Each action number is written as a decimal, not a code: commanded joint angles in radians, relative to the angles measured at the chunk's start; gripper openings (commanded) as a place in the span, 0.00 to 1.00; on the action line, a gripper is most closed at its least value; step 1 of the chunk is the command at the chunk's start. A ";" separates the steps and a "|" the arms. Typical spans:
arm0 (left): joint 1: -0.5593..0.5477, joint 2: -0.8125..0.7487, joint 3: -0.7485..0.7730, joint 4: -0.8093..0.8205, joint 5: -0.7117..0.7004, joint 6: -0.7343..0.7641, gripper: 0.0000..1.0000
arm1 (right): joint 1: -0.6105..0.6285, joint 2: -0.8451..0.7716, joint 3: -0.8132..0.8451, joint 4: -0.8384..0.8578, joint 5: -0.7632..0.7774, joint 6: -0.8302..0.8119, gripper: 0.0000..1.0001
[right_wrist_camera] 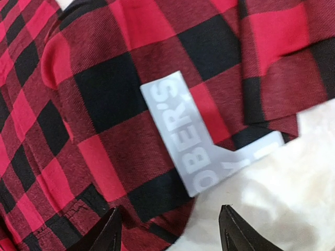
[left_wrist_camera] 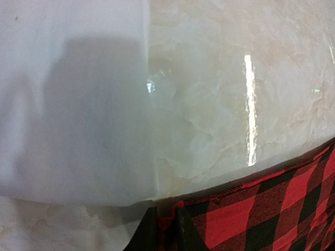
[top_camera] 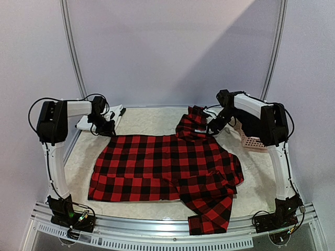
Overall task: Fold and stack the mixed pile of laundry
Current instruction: Pick up the 1/3-folded shirt from the center of the board, then fold the 1/3-folded shirt at the center of the board.
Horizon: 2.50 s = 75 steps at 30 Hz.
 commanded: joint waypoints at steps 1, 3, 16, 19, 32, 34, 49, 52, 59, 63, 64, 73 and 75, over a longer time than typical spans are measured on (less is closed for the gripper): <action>0.001 0.010 -0.001 0.030 0.015 -0.005 0.11 | 0.018 0.028 0.022 -0.062 -0.074 -0.009 0.65; 0.000 0.002 -0.010 0.038 0.014 -0.005 0.06 | 0.021 0.026 0.019 -0.062 -0.074 -0.017 0.65; -0.016 -0.039 -0.058 0.071 0.001 0.000 0.00 | 0.045 0.027 0.007 -0.023 0.007 -0.016 0.54; -0.020 -0.045 -0.060 0.070 -0.006 0.004 0.00 | 0.046 0.021 0.004 0.017 0.044 0.020 0.35; -0.027 -0.101 -0.079 0.092 -0.029 0.017 0.00 | 0.034 -0.073 0.026 0.087 0.062 0.062 0.00; -0.031 -0.126 -0.088 0.097 -0.034 0.015 0.00 | 0.028 -0.105 0.019 0.091 0.058 0.068 0.00; -0.056 -0.352 -0.185 0.116 -0.036 -0.001 0.00 | 0.026 -0.353 -0.128 0.078 0.009 0.114 0.00; -0.057 -0.376 -0.202 0.112 -0.032 -0.002 0.00 | 0.025 -0.378 -0.178 0.079 0.016 0.115 0.00; -0.064 -0.385 -0.268 0.112 -0.003 -0.011 0.00 | 0.027 -0.435 -0.319 0.101 0.001 0.122 0.00; -0.075 -0.404 -0.292 0.113 0.017 -0.009 0.00 | 0.031 -0.491 -0.391 0.107 -0.014 0.130 0.00; -0.077 -0.411 -0.294 0.109 0.020 -0.009 0.00 | 0.034 -0.509 -0.406 0.104 -0.015 0.131 0.00; -0.083 -0.499 -0.352 0.069 0.006 -0.011 0.00 | 0.053 -0.632 -0.537 0.048 -0.054 0.142 0.00; -0.083 -0.516 -0.368 0.062 -0.005 -0.006 0.00 | 0.064 -0.649 -0.570 0.041 -0.058 0.145 0.00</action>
